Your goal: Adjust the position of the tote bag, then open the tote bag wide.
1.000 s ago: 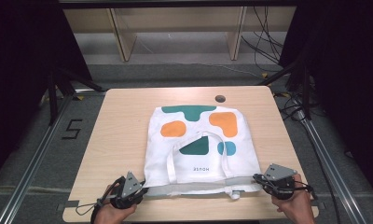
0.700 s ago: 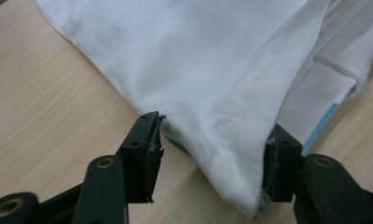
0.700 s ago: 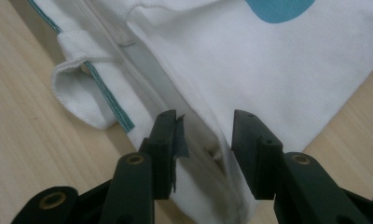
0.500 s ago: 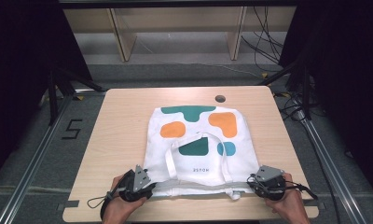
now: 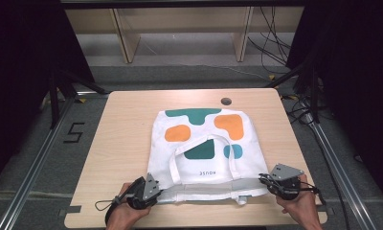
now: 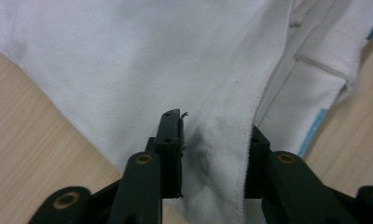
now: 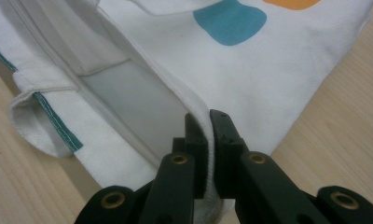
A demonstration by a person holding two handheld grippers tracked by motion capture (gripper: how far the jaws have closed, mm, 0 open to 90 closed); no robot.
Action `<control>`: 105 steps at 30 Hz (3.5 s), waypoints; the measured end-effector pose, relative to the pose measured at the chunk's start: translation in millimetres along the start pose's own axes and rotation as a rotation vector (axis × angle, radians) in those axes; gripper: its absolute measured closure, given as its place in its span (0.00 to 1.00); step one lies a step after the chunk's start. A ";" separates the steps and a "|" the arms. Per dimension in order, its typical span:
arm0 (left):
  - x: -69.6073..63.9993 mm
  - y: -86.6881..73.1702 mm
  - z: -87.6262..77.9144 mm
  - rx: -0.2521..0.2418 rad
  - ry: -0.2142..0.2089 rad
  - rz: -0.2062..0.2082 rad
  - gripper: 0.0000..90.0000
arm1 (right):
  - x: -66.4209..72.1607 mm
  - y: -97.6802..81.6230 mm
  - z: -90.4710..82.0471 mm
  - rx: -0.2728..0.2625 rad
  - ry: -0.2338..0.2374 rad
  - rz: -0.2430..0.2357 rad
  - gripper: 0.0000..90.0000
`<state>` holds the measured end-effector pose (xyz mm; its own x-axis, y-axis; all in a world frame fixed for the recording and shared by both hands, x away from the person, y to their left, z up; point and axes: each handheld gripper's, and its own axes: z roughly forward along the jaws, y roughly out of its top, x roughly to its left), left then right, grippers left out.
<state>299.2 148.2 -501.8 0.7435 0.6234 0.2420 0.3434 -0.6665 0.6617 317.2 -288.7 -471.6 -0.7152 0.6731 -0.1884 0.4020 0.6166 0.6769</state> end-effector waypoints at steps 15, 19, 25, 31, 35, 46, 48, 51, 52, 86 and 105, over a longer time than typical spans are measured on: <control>3.4 6.7 -9.0 -0.034 -0.018 0.010 0.96 | -2.9 1.4 -4.4 -0.045 -0.001 0.018 0.97; 6.7 7.8 -11.7 -0.058 -0.017 0.018 0.96 | -4.2 2.4 -6.6 -0.055 -0.004 0.016 0.97; 9.9 12.1 -20.4 -0.088 -0.003 0.027 0.96 | -7.3 4.5 -8.8 -0.083 -0.009 0.023 0.97; 15.2 17.6 -31.0 -0.128 0.018 0.030 0.97 | -9.1 12.6 -16.0 -0.106 -0.016 0.029 0.98; 20.2 28.0 -43.2 -0.169 0.045 0.015 0.97 | -14.9 22.9 -27.2 -0.160 -0.011 0.022 0.98; 44.7 71.6 -84.6 -0.344 0.117 -0.005 0.97 | -39.3 68.7 -65.0 -0.339 -0.049 0.025 0.98; 47.1 75.8 -89.7 -0.355 0.123 -0.005 0.97 | -43.3 76.2 -70.3 -0.364 -0.053 0.025 0.98; 54.3 85.0 -101.0 -0.393 0.134 -0.016 0.97 | -48.0 92.2 -83.2 -0.401 -0.059 0.019 0.98; 54.3 85.0 -101.0 -0.393 0.134 -0.016 0.97 | -48.7 95.8 -85.4 -0.413 -0.064 0.016 0.98; 117.2 146.2 -128.5 -0.627 0.198 -0.125 0.97 | -88.2 171.5 -117.4 -0.475 -0.118 -0.007 0.98; 119.8 97.9 -46.1 -0.516 0.153 -0.210 0.95 | -88.8 147.0 -51.0 -0.361 -0.111 0.008 0.98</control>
<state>395.4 176.5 -375.3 0.5851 0.7984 0.1420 0.1223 -0.2600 0.9578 410.6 -278.6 -319.1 -0.6389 0.7293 -0.2447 0.1656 0.4410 0.8821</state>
